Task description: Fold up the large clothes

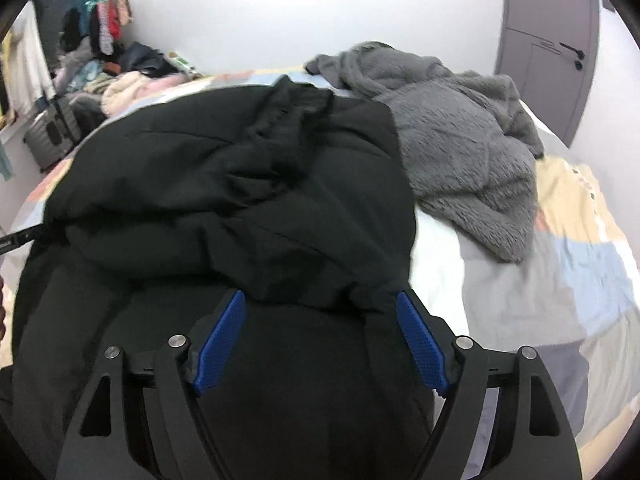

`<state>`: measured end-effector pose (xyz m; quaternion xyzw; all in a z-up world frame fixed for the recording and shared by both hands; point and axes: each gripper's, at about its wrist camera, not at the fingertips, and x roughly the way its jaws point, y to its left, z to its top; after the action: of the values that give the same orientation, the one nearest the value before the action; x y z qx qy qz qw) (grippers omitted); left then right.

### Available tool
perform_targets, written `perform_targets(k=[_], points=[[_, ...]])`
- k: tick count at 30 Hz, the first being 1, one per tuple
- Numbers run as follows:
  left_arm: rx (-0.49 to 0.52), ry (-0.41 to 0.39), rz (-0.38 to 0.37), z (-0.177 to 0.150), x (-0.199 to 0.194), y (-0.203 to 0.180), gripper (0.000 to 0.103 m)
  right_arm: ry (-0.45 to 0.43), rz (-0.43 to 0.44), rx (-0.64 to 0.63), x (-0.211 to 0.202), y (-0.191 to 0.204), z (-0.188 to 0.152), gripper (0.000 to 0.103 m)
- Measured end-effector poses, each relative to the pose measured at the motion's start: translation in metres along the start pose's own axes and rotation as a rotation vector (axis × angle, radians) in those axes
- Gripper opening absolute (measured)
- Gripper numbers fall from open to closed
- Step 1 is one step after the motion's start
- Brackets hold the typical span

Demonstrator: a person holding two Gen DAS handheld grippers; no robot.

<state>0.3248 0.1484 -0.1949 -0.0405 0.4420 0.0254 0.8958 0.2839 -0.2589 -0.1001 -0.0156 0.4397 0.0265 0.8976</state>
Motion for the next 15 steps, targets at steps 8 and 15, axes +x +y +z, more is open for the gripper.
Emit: perform_targets(k=[8,15], points=[[-0.006,0.039,0.072,0.002,0.04,-0.005,0.088,-0.001,-0.112,-0.008,0.027,-0.013,-0.005,0.082],[-0.018,-0.054,0.111,0.012,0.041,0.001,0.088,-0.151,-0.151,-0.016,0.029,-0.015,0.015,0.082]])
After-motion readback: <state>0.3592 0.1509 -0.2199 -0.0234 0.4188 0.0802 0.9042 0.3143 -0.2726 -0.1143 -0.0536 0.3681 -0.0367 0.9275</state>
